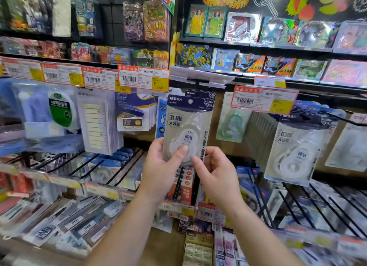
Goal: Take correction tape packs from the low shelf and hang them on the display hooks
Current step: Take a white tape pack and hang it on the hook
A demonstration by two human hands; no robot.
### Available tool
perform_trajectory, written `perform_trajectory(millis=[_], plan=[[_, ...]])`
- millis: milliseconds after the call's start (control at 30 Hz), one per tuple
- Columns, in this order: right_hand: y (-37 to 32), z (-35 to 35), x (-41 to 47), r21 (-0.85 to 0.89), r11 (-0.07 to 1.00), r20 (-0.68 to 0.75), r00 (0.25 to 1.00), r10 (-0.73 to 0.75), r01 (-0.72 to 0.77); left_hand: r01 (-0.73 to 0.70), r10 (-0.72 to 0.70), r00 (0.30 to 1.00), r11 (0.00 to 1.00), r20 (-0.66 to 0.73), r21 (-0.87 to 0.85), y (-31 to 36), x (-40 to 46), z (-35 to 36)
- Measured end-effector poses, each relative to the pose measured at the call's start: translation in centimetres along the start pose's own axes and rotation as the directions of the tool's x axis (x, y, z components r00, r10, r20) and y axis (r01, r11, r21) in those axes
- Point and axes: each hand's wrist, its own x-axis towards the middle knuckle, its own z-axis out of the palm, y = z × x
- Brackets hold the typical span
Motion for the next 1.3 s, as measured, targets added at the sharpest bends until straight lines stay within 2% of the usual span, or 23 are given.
perform_trajectory(millis=[367, 467, 533, 633, 767, 933, 1033, 1133, 1300], plan=[[0.2, -0.6, 0.2, -0.018, 1.000, -0.036, 0.999, 0.018, -0.019, 0.029, -0.028, 0.999, 0.999, -0.019, 0.043, 0.4, 0.3, 1.1], [0.8, -0.5, 0.5, -0.100, 0.994, -0.032, 0.999, 0.034, -0.037, 0.003, -0.001, 1.000, 0.991, -0.021, 0.137, 0.1, 0.5, 0.8], [1.2, -0.8, 0.9, -0.248, 0.968, -0.024, 0.999, 0.042, -0.047, -0.023, 0.035, 0.999, 0.942, -0.029, 0.333, -0.5, 0.7, 0.3], [1.7, -1.1, 1.8, -0.500, 0.866, 0.010, 1.000, 0.021, -0.013, -0.047, 0.070, 0.997, 0.774, -0.011, 0.632, -1.5, 1.3, -0.9], [2.2, -1.0, 3.0, -0.629, 0.777, 0.021, 1.000, -0.008, 0.020, -0.088, 0.121, 0.992, 0.556, 0.024, 0.826, -2.1, 2.2, -1.3], [3.1, -0.7, 4.4, -0.644, 0.765, 0.002, 1.000, 0.028, -0.020, -0.069, 0.070, 0.997, 0.444, 0.043, 0.894, -2.5, 4.6, -1.0], [3.2, -0.7, 5.9, -0.659, 0.748, 0.010, 0.994, 0.110, -0.076, -0.073, 0.028, 0.997, 0.392, 0.068, 0.917, -2.7, 6.2, -0.3], [3.5, -0.7, 7.3, -0.659, 0.745, 0.010, 0.989, 0.147, -0.104, -0.082, 0.007, 0.996, 0.400, 0.087, 0.913, -3.5, 8.1, 0.0], [4.7, -0.2, 8.8, -0.648, 0.756, -0.007, 0.993, 0.115, -0.093, -0.115, 0.005, 0.992, 0.411, 0.124, 0.905, -5.2, 10.7, -0.1]])
